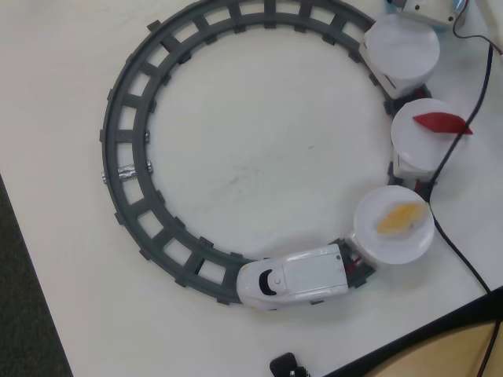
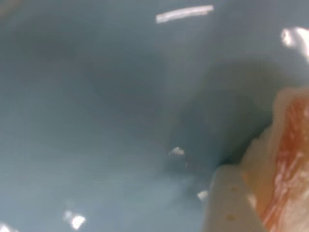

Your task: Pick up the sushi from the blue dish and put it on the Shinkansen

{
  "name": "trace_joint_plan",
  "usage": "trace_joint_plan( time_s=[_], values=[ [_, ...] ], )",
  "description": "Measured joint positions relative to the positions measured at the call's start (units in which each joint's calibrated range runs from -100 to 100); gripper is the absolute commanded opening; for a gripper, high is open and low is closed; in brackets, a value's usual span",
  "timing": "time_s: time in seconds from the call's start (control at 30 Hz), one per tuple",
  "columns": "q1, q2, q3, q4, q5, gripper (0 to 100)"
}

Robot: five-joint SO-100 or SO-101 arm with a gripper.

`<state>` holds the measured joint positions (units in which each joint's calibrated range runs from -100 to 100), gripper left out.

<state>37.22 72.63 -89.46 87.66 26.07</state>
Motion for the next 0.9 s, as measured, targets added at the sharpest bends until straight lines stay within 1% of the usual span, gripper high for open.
trace_joint_plan(
  time_s=[0.13, 0.3, 0.5, 0.63, 0.9],
  values=[
    [2.2, -0.7, -3.9, 4.1, -1.6, 2],
    [2.0, -8.7, -4.2, 10.8, -2.4, 2],
    [3.9, -16.6, -4.3, 11.1, -3.7, 2],
    [3.1, -19.7, -4.3, 11.1, -3.7, 2],
    [2.6, -25.6, -4.3, 11.1, -5.7, 2]
  ],
)
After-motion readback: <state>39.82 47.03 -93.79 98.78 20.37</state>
